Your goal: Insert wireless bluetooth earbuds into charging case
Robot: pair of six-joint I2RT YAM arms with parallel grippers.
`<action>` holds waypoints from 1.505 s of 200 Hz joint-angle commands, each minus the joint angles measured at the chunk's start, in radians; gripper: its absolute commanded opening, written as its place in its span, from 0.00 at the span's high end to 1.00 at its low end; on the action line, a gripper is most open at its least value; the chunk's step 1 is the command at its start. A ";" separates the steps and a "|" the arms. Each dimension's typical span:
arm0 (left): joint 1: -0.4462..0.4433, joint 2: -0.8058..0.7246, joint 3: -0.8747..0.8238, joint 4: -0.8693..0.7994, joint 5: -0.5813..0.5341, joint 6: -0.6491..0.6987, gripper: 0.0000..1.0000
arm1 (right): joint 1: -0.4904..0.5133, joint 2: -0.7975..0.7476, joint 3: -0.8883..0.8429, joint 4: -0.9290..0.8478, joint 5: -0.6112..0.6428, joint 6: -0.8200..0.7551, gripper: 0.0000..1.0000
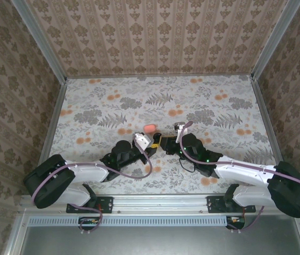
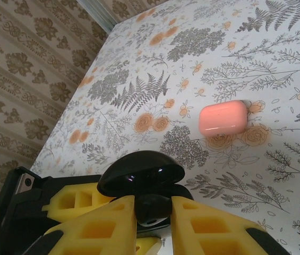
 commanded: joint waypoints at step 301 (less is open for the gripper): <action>0.036 -0.008 -0.061 0.249 0.218 0.046 0.86 | -0.191 -0.270 0.035 -0.176 -0.478 -0.499 0.36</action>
